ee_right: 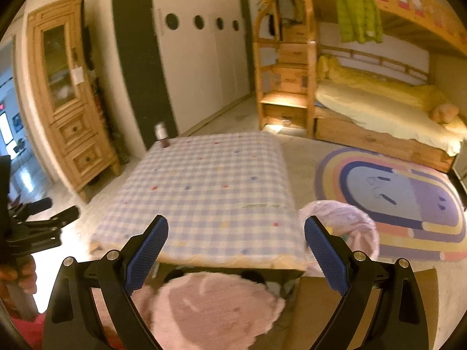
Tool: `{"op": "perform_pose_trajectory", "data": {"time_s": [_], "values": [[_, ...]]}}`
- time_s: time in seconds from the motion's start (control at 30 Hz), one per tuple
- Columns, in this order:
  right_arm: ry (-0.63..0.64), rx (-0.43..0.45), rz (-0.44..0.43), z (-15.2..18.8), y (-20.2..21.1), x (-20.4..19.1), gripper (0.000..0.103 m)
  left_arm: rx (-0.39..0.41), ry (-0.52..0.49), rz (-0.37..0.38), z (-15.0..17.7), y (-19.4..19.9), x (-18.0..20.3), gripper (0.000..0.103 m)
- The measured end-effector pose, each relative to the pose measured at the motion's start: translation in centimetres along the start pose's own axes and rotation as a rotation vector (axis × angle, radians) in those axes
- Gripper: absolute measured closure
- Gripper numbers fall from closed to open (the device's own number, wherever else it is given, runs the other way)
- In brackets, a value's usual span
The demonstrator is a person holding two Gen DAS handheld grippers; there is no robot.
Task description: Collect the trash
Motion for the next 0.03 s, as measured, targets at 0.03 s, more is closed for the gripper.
{"op": "perform_pose_trajectory", "data": {"time_s": [0.03], "values": [[-0.014,0.003,0.044,0.76,-0.16,1.35,0.009,-0.007,0.001,0.008,0.14,-0.50,0.16,0.007]]}}
Point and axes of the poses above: each gripper's, at about its wrist camera, not at the fingertips, and y roughly against the way its jaws point, x to its right, z to its underside, the point moved 4 cm from there along -y, roughly the way its jaws point, and after that the axes turned 9 degrees about y, right-handed, at the moved point
